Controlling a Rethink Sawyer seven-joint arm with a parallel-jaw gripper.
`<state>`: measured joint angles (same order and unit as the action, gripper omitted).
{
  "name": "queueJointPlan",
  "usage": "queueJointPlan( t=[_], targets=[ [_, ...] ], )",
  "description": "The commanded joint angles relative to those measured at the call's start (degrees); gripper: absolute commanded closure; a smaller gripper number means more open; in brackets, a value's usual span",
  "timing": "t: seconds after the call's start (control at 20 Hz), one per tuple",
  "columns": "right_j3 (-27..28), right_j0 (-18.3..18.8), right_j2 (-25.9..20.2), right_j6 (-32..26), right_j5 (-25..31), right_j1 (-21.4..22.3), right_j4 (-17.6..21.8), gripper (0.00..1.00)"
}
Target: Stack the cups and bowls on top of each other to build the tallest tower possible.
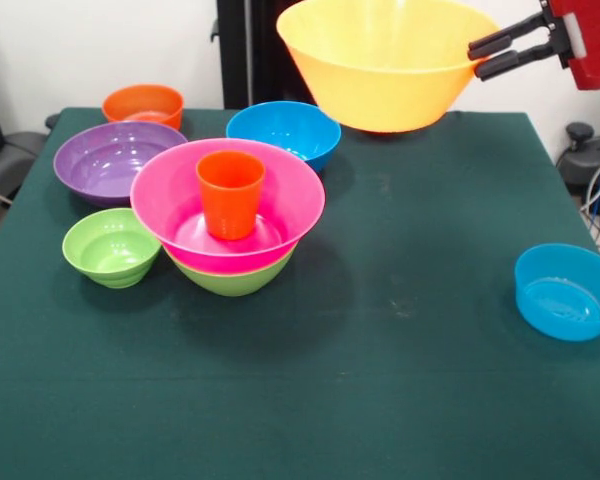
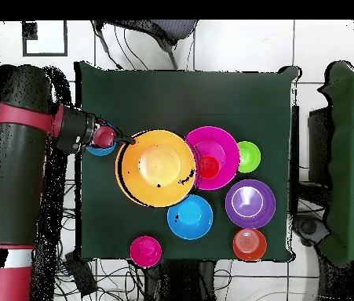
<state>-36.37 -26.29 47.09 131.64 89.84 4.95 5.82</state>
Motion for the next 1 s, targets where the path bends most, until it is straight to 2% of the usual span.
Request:
queueJointPlan(
  t=[0.05,0.35,0.7,1.0],
  targets=[
    [3.27,1.87,-6.56,-17.58,3.44,-2.19,3.28,1.0],
    [4.48,1.91,-5.72,-17.65,4.82,-2.93,3.06,1.0],
    [4.84,2.19,-5.95,-16.98,3.01,-3.75,2.84,1.0],
    [2.96,1.97,-6.31,-16.1,-0.14,-3.29,3.09,1.0]
  ],
)
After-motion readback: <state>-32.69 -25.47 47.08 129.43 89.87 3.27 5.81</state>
